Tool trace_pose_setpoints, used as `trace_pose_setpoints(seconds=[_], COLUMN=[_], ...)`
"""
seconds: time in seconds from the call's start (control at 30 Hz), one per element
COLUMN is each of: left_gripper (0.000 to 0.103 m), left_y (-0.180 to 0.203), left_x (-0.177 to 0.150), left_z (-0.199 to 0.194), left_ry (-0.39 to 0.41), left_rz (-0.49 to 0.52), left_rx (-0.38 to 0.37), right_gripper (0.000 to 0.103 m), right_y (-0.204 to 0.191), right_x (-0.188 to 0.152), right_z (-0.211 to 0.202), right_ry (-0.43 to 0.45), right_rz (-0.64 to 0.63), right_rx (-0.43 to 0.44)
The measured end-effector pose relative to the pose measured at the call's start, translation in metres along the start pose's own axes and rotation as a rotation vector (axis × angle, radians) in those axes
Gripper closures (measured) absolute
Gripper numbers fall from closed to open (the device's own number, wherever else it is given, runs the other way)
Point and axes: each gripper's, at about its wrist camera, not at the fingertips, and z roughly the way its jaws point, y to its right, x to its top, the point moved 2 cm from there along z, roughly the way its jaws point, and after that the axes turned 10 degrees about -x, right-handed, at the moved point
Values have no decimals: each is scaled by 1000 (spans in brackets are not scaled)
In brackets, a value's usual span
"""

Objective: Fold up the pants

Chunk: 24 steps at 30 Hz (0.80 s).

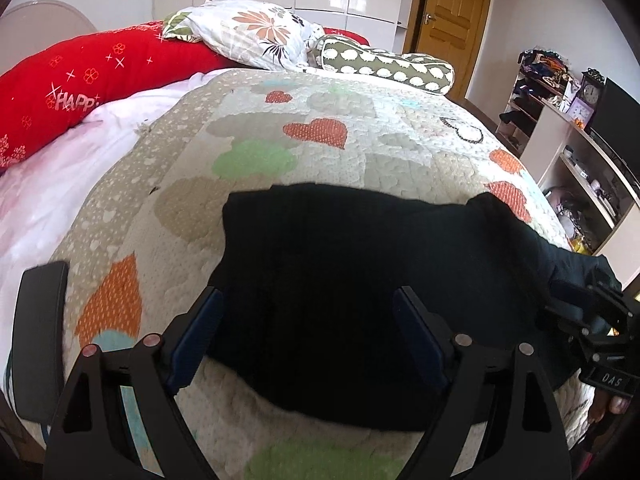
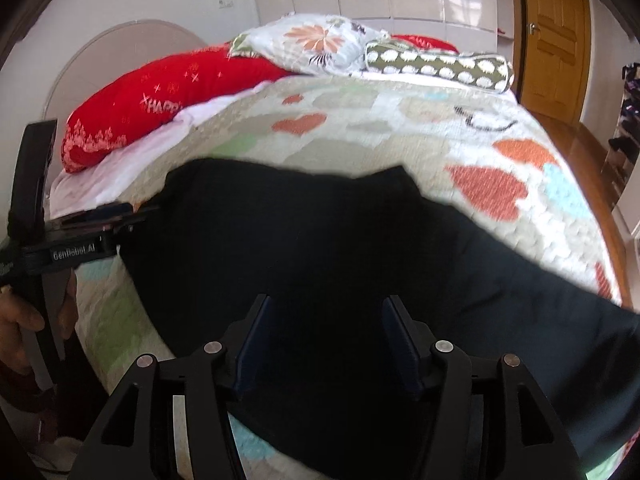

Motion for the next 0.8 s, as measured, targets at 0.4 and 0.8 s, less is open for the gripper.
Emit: trace_pose_setpoints(seconds=[0.4, 0.8], left_gripper=[16, 15], left_y=[1, 11], left_x=[-14, -20], left_z=[4, 11], left_ry=[-15, -26], left_rz=[18, 50], left_rx=[30, 23], right_gripper=[38, 31], right_y=[-6, 9], right_x=[-13, -33], right_z=[-2, -1], right_ry=[-19, -15], right_rz=[-16, 24], right_rx=[-20, -17])
